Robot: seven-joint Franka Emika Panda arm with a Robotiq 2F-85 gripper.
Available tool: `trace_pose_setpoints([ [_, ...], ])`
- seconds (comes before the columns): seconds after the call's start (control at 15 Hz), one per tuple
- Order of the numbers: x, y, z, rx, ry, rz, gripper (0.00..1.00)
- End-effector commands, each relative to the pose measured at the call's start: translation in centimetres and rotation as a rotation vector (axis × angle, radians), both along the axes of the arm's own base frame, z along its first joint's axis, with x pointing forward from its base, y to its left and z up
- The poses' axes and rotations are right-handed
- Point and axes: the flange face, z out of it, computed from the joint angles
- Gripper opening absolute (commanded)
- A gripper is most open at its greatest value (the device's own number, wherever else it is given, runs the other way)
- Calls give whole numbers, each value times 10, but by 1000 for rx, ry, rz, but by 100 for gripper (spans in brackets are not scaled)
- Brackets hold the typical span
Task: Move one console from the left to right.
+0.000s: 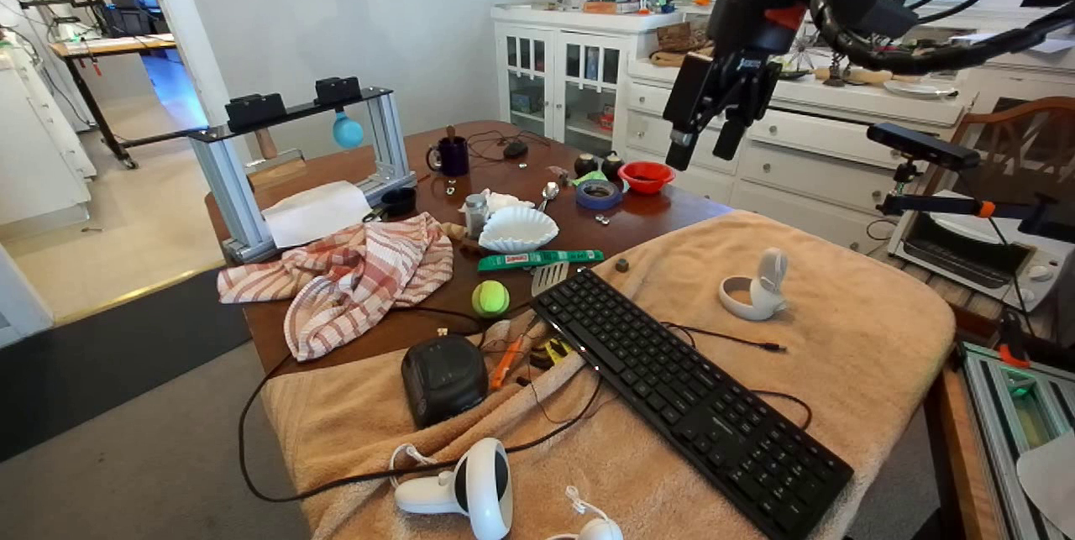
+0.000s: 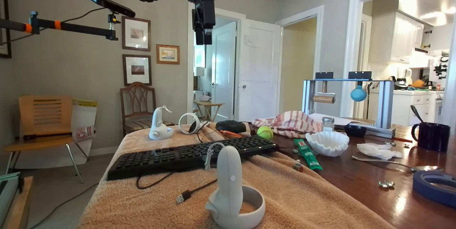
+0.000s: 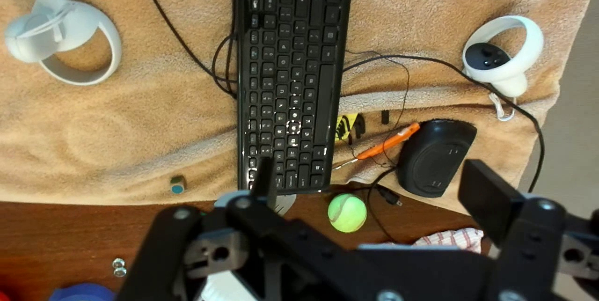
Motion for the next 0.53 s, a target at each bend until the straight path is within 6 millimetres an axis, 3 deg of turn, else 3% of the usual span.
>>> trace_pose_setpoints([
  [0.0,13,39,-12,-1,49,-78,100],
  [0.47,20,108,-24,32,81,-117,100],
])
